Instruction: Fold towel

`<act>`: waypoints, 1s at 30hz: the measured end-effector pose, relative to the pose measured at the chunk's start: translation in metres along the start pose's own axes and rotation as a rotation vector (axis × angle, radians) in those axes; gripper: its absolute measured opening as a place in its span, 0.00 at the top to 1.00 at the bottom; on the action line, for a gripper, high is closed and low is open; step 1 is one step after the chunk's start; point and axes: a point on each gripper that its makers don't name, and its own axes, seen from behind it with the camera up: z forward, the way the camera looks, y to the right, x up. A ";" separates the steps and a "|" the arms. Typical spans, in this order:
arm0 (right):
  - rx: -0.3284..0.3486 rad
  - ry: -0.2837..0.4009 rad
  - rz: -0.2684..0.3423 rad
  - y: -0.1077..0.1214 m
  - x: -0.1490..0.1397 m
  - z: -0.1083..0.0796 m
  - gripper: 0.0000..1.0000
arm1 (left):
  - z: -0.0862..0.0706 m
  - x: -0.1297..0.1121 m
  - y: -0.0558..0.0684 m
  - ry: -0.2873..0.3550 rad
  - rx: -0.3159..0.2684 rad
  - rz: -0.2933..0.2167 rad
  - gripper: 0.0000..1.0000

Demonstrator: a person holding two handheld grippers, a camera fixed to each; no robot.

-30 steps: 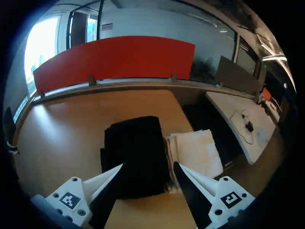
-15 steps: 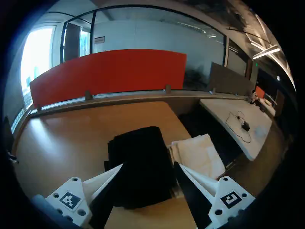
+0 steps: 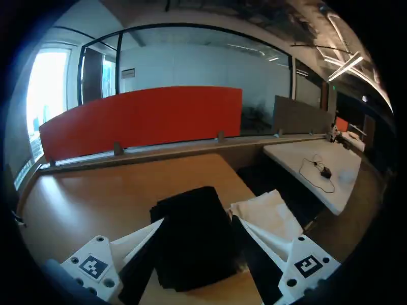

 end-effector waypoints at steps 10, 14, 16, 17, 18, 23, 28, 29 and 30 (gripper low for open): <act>0.016 0.100 -0.018 -0.018 0.018 -0.008 0.08 | -0.003 0.018 -0.006 0.067 0.018 -0.018 0.06; 0.036 0.116 -0.020 -0.027 0.023 -0.010 0.08 | -0.005 0.029 -0.010 0.109 0.030 -0.021 0.06; 0.046 0.125 -0.020 -0.033 0.026 -0.012 0.08 | -0.007 0.036 -0.014 0.136 0.040 -0.022 0.06; 0.051 0.129 -0.021 -0.035 0.027 -0.013 0.08 | -0.008 0.039 -0.016 0.149 0.046 -0.023 0.06; 0.056 0.133 -0.021 -0.038 0.029 -0.014 0.08 | -0.009 0.042 -0.018 0.162 0.052 -0.023 0.06; 0.077 0.150 -0.023 -0.053 0.037 -0.019 0.08 | -0.015 0.061 -0.027 0.232 0.076 -0.029 0.06; 0.102 0.185 -0.058 -0.075 0.045 -0.026 0.08 | -0.019 0.072 -0.033 0.276 0.085 -0.062 0.06; 0.108 0.192 -0.066 -0.080 0.046 -0.028 0.08 | -0.019 0.074 -0.033 0.284 0.085 -0.069 0.06; 0.114 0.199 -0.074 -0.085 0.047 -0.029 0.08 | -0.020 0.076 -0.034 0.293 0.084 -0.076 0.06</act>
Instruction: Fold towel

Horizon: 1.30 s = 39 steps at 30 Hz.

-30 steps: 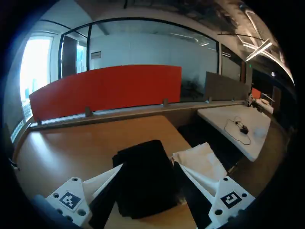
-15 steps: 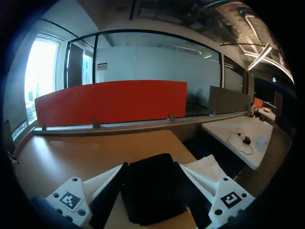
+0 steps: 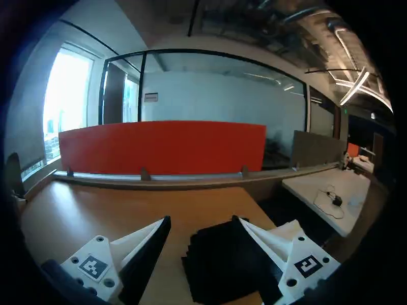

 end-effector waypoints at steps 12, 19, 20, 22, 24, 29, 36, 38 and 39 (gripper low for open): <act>0.099 0.044 0.009 -0.070 0.019 -0.007 0.08 | -0.002 0.025 0.001 0.084 -0.027 -0.008 0.06; 0.160 0.065 0.016 -0.113 0.030 -0.013 0.08 | -0.004 0.039 -0.001 0.128 -0.036 -0.025 0.06; 0.169 0.069 0.017 -0.119 0.032 -0.014 0.08 | -0.005 0.041 -0.001 0.135 -0.039 -0.028 0.06; 0.185 0.074 0.019 -0.131 0.035 -0.016 0.08 | -0.005 0.046 -0.001 0.149 -0.042 -0.030 0.06; 0.198 0.077 0.021 -0.142 0.037 -0.017 0.08 | -0.006 0.051 0.000 0.162 -0.044 -0.030 0.06; 0.205 0.086 0.037 -0.161 0.040 -0.017 0.08 | -0.006 0.058 0.000 0.183 -0.048 -0.027 0.06; 0.212 0.084 0.038 -0.175 0.040 -0.018 0.08 | -0.008 0.064 -0.001 0.204 -0.049 -0.041 0.06; 0.210 0.083 0.034 -0.177 0.041 -0.019 0.08 | -0.009 0.067 0.000 0.214 -0.051 -0.041 0.06; 0.210 0.083 0.032 -0.177 0.042 -0.019 0.08 | -0.010 0.069 0.001 0.219 -0.051 -0.040 0.06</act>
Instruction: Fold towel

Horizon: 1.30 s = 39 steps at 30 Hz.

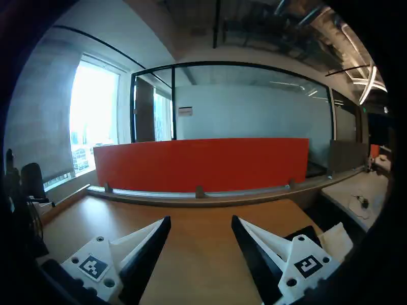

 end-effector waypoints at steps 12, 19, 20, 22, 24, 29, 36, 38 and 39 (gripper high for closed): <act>0.002 -0.001 0.018 -0.012 0.016 -0.008 0.08 | -0.004 0.016 0.011 0.064 -0.010 0.040 0.06; 0.013 -0.017 0.015 -0.022 0.016 -0.010 0.08 | -0.004 0.012 0.006 0.097 0.002 0.059 0.06; 0.013 -0.019 0.013 -0.023 0.017 -0.010 0.08 | -0.004 0.011 0.006 0.101 0.003 0.062 0.06; 0.010 -0.022 0.012 -0.024 0.018 -0.010 0.08 | -0.004 0.007 0.005 0.110 0.002 0.070 0.06; 0.004 -0.023 0.015 -0.025 0.020 -0.010 0.08 | -0.004 0.004 0.005 0.119 0.001 0.079 0.06; -0.004 -0.010 0.031 -0.027 0.022 -0.010 0.08 | -0.003 -0.009 0.002 0.144 0.000 0.091 0.06; -0.008 0.010 0.023 -0.030 0.015 -0.010 0.08 | -0.001 -0.037 -0.008 0.172 0.005 0.084 0.06; -0.006 0.012 0.015 -0.033 0.008 -0.010 0.08 | 0.000 -0.045 -0.010 0.182 0.006 0.087 0.06; -0.004 0.012 0.011 -0.034 0.005 -0.010 0.08 | 0.001 -0.049 -0.011 0.186 0.007 0.088 0.06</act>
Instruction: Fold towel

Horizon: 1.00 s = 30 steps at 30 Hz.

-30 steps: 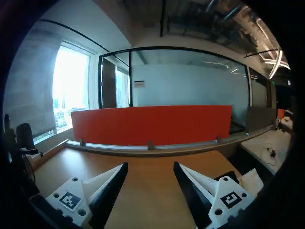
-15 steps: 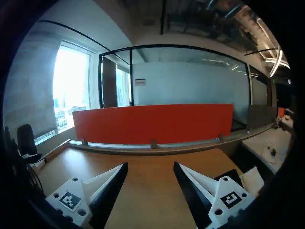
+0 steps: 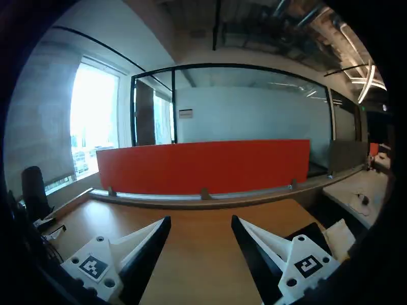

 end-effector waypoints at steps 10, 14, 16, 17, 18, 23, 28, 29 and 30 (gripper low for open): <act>0.022 -0.026 -0.041 -0.014 -0.035 0.001 0.08 | -0.002 -0.048 -0.005 0.010 0.009 0.004 0.06; 0.029 -0.024 -0.053 -0.018 -0.042 0.002 0.08 | -0.002 -0.059 -0.007 0.019 0.011 0.000 0.06; 0.030 -0.022 -0.058 -0.020 -0.043 0.003 0.08 | -0.001 -0.063 -0.006 0.024 0.011 -0.003 0.06; 0.030 -0.019 -0.060 -0.021 -0.043 0.003 0.08 | 0.000 -0.065 -0.006 0.027 0.010 -0.004 0.06; 0.030 -0.017 -0.062 -0.022 -0.043 0.003 0.08 | 0.001 -0.067 -0.006 0.029 0.009 -0.006 0.06; 0.032 -0.009 -0.066 -0.024 -0.043 0.003 0.08 | 0.003 -0.074 -0.005 0.039 0.009 0.000 0.06; 0.030 -0.007 -0.066 -0.022 -0.045 0.006 0.08 | 0.003 -0.079 -0.010 0.041 0.023 0.000 0.06; 0.030 -0.008 -0.065 -0.022 -0.046 0.006 0.08 | 0.003 -0.079 -0.011 0.041 0.026 -0.004 0.06; 0.030 -0.009 -0.065 -0.021 -0.047 0.006 0.08 | 0.003 -0.080 -0.012 0.041 0.028 -0.007 0.06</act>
